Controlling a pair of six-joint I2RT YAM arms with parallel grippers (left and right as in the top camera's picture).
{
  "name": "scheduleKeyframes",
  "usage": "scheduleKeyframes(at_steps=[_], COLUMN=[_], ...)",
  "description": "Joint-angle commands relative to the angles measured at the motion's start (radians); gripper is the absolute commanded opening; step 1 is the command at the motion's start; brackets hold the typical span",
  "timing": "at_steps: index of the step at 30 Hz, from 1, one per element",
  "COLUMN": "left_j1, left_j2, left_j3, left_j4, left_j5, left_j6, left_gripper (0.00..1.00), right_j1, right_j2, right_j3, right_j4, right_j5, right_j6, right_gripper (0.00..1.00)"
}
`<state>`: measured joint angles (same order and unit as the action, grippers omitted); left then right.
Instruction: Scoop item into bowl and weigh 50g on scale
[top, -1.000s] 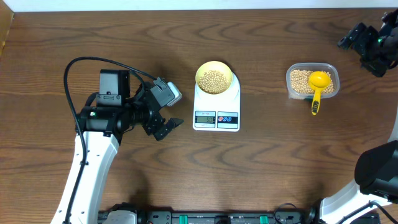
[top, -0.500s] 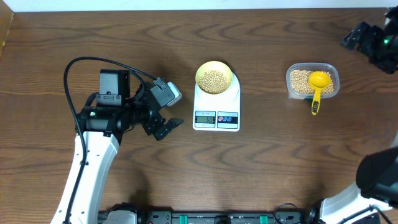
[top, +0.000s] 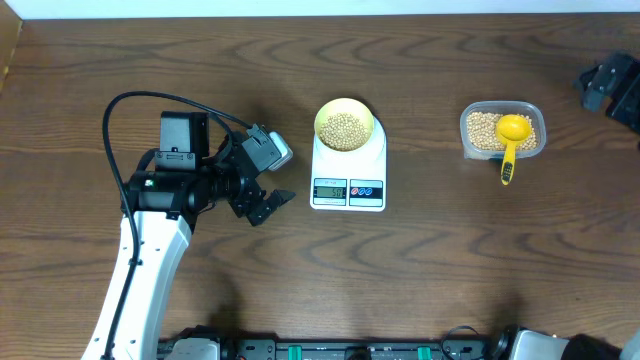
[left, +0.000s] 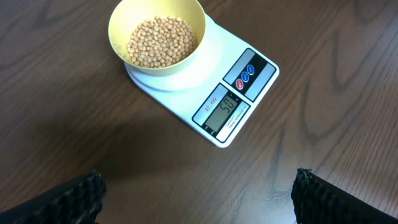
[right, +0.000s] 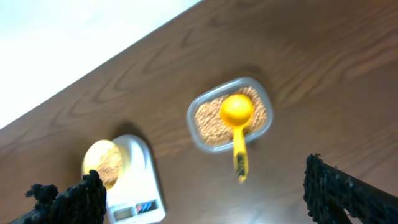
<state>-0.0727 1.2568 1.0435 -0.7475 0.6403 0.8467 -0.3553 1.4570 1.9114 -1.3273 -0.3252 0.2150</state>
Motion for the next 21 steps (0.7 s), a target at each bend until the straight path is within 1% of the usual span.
scheduleKeyframes(at_steps=[1, 4, 6, 11, 12, 16, 18, 21], left_j1=[0.005, 0.005, 0.005, 0.005, 0.005, 0.005, 0.005, 0.005], left_j2=[0.007, 0.007, 0.007, 0.007, 0.007, 0.007, 0.007, 0.007], left_j3=[0.0, 0.0, 0.0, 0.0, 0.0, 0.0, 0.0, 0.0], left_j4=[0.0, 0.0, 0.0, 0.0, 0.0, 0.0, 0.0, 0.0], left_j5=[-0.005, -0.005, -0.005, -0.005, -0.005, -0.005, -0.005, -0.005], left_j6=[0.016, 0.017, 0.016, 0.016, 0.016, 0.016, 0.016, 0.016], left_gripper=[0.98, 0.98, 0.98, 0.98, 0.98, 0.98, 0.98, 0.98], right_j1=[-0.002, -0.002, -0.002, 0.006, 0.015, 0.061, 0.131, 0.241], right_j2=[-0.027, -0.034, -0.034, -0.034, -0.034, -0.044, -0.073, -0.132], right_j3=[0.011, 0.011, 0.011, 0.009, 0.004, 0.003, 0.001, -0.025], right_j4=[-0.033, -0.065, -0.089, -0.072, -0.061, -0.043, -0.006, 0.028], right_j5=[-0.07, -0.07, -0.067, -0.038, -0.012, 0.101, 0.211, 0.349], right_j6=[0.062, 0.061, 0.009, -0.131, -0.156, -0.183, -0.243, -0.269], right_gripper=[0.99, 0.99, 0.99, 0.99, 0.99, 0.99, 0.99, 0.99])
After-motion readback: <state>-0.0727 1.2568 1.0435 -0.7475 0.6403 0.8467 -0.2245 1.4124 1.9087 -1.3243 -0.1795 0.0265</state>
